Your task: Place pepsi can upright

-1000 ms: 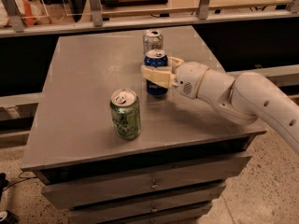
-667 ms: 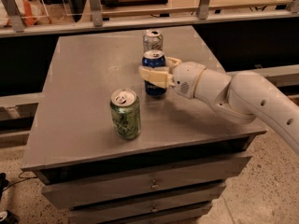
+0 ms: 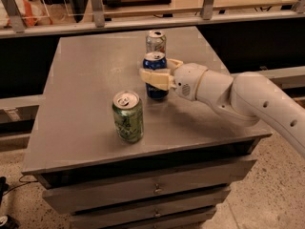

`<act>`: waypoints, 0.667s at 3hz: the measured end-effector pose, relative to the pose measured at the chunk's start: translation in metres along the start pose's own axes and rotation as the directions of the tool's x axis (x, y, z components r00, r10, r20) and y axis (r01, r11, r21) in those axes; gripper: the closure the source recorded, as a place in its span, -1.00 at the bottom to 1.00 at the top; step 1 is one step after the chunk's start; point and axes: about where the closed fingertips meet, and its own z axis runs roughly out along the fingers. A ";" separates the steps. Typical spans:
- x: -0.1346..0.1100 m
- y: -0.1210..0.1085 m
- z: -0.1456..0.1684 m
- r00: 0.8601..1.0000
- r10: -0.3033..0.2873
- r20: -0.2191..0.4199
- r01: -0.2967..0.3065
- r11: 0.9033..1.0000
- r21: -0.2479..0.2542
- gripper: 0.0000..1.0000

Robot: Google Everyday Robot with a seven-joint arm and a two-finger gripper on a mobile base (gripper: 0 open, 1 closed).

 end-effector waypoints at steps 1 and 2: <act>0.001 0.000 0.001 1.000 0.001 -0.011 -0.001 1.000 0.003 -0.73; 0.003 0.001 -0.001 0.999 0.000 -0.035 0.000 1.000 0.012 -1.00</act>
Offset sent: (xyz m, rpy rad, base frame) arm -0.0014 -0.0052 -0.0064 -0.0396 0.0358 -0.0197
